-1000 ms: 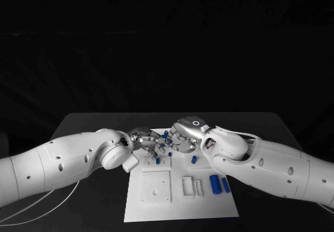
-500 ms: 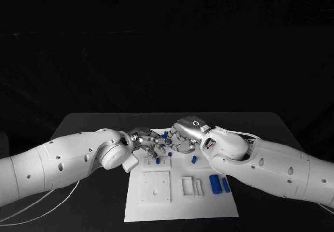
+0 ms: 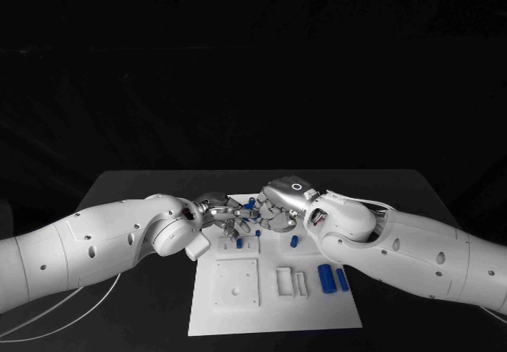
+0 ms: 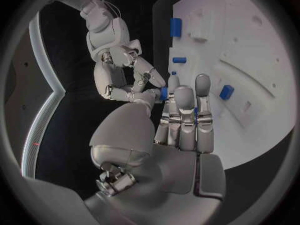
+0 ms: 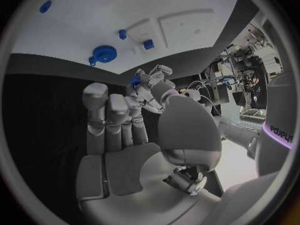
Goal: Assemble the parts on the task board
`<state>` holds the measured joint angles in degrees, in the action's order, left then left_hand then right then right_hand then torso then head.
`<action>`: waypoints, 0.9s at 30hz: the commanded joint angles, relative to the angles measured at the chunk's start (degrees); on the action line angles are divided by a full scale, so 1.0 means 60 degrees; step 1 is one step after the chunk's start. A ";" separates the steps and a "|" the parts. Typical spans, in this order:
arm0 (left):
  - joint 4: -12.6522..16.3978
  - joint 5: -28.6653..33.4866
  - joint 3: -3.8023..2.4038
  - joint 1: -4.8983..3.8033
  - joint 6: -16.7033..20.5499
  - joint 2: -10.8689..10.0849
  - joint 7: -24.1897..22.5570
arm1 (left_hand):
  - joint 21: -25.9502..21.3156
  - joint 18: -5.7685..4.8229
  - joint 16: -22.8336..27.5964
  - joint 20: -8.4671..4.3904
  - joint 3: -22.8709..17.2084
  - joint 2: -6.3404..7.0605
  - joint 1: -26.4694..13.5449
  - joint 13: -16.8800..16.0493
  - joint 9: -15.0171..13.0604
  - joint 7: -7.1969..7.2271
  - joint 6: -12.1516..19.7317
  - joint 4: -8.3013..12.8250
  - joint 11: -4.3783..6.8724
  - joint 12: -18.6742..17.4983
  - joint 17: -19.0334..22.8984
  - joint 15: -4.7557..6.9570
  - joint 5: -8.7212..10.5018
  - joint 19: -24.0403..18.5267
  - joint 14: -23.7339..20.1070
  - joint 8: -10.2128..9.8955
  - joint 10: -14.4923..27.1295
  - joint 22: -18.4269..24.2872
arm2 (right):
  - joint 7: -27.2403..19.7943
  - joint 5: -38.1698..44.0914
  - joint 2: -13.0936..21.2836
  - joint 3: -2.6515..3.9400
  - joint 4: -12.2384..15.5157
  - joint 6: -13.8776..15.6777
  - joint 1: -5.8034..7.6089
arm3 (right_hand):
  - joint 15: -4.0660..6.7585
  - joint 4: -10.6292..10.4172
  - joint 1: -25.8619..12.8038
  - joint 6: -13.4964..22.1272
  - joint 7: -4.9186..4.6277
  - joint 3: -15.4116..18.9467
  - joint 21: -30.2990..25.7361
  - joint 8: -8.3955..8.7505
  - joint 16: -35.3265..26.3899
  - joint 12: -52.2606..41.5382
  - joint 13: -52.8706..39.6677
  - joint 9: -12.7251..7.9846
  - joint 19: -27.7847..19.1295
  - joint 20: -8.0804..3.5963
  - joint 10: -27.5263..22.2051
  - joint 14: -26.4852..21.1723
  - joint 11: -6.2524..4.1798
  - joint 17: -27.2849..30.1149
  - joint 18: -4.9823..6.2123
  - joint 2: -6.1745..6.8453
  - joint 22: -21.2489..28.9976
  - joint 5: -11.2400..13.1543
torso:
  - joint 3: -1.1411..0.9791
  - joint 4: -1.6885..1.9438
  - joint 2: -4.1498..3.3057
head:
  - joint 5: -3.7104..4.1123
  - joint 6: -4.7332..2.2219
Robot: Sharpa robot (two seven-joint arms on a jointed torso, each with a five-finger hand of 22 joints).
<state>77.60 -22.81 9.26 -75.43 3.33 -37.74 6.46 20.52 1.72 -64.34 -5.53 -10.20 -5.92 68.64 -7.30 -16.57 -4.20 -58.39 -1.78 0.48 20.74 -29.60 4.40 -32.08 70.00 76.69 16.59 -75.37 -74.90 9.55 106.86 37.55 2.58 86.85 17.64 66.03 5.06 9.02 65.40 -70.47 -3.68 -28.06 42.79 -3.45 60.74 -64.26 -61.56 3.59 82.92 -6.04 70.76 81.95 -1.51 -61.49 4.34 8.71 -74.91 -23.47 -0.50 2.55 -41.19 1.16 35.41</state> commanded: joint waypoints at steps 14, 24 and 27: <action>0.0019 0.0330 -0.0005 -0.0012 0.0230 0.0025 -0.0100 | 0.0333 -0.0092 -0.0031 -0.0198 -0.0167 -0.0004 0.0445 0.0216 -0.0827 0.0343 -0.1618 0.0934 0.0074 -0.0927 -0.0072 0.0199 0.0581 -0.0089 0.0060 -0.1600 -0.0814 -0.0197 | -0.0105 -0.0057 -0.0010 0.0000 -0.0060 -0.0059 -0.0011 | -0.0052 -0.0027 -0.0005 0.0666 -0.0133 -0.0068 -0.0184 -0.0015 -0.0141 0.0143 0.0099 -0.0007 -0.0045 0.0027 -0.0153 -0.0063 0.0072 0.0063 0.0063 0.0148 -0.0737 -0.0026 | -0.0003 0.0002 0.0003 | 0.0023 0.0015; 0.0077 0.0468 -0.0002 -0.0012 0.0445 0.0017 -0.0151 | 0.0444 -0.0103 -0.0051 -0.0228 -0.0076 0.0439 0.0528 0.0062 -0.0249 0.0440 -0.2442 0.1278 0.0165 -0.0737 -0.0094 0.0226 0.0496 -0.0132 0.0057 -0.2138 -0.0883 -0.0197 | -0.0076 -0.0127 -0.0013 -0.0001 -0.0128 0.0036 -0.0012 | -0.0099 -0.0060 -0.0022 0.1015 -0.0229 -0.0044 -0.0278 -0.0010 -0.0245 0.0266 0.0239 -0.0010 -0.0047 0.0083 -0.0269 -0.0115 0.0110 0.0158 0.0114 0.0240 -0.0724 -0.0050 | 0.0000 0.0003 0.0000 | 0.0028 0.0009; 0.0095 0.0512 -0.0001 -0.0012 0.0514 0.0008 -0.0168 | 0.0501 -0.0093 -0.0086 -0.0229 -0.0080 0.0386 0.0498 -0.0051 0.0026 0.0452 -0.2529 0.1325 0.0190 -0.0562 -0.0116 0.0224 0.0492 -0.0129 0.0081 -0.2134 -0.0864 -0.0195 | -0.0072 -0.0159 -0.0003 -0.0001 -0.0129 0.0032 -0.0014 | -0.0112 -0.0082 -0.0047 0.1086 -0.0246 0.0014 -0.0307 -0.0014 -0.0270 0.0289 0.0272 -0.0008 -0.0047 0.0098 -0.0294 -0.0129 0.0121 0.0183 0.0125 0.0277 -0.0720 -0.0098 | 0.0003 0.0002 0.0001 | 0.0026 0.0009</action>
<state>77.93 -20.90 9.29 -75.43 5.28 -37.74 6.30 23.36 1.70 -64.69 -6.67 -10.64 -3.68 71.83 -7.46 -16.84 -6.71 -64.01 5.86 1.13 17.16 -30.25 5.47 -28.82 69.50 77.05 3.70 -80.67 -74.93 9.30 106.05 37.52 2.57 86.08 17.72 65.99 4.50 8.67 65.09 -64.23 -5.20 -28.07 41.09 -3.64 59.27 -62.67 -59.93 3.60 82.70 -5.82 69.38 81.37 -0.62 -60.42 4.33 10.05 -74.91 -23.97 -0.51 2.58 -41.19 1.33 35.46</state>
